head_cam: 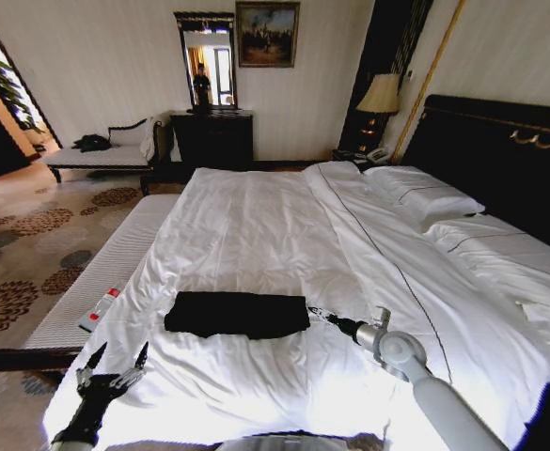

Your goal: Fold the clothes on the bed.

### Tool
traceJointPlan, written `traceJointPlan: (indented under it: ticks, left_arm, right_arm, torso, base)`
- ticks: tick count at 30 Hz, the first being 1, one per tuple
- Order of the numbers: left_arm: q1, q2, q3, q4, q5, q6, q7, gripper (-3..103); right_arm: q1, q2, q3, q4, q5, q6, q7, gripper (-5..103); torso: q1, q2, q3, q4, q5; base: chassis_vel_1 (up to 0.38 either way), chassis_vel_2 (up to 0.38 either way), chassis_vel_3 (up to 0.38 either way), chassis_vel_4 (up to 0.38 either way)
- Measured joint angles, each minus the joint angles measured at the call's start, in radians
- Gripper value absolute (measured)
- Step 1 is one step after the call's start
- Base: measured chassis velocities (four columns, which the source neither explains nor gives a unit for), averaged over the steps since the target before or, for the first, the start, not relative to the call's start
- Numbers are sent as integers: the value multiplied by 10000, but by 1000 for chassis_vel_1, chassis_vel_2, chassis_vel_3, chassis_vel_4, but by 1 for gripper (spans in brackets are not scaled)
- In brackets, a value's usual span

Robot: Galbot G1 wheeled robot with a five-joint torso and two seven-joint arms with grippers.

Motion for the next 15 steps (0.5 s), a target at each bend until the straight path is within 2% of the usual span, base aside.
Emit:
traceJointPlan:
  ticks: [5,9,15]
  left_arm:
    - [-24,7,7,15,-4,1,0,100]
    - [-40,12,14,23,-9,11,0,100]
    - [-52,14,17,32,-16,22,0,100]
  right_arm:
    - [126,28,-237,-158,-445,-35,-323,100]
    - [458,305,-656,-619,-839,-70,-505,100]
    - [731,565,-824,-972,-882,-197,-550,100]
  torso:
    - [0,0,0,0,-1]
    - [0,0,0,1,1]
    - [1,-2,0,2,0]
  base:
    - [0,0,0,0]
    - [0,0,0,0]
    - [0,0,0,0]
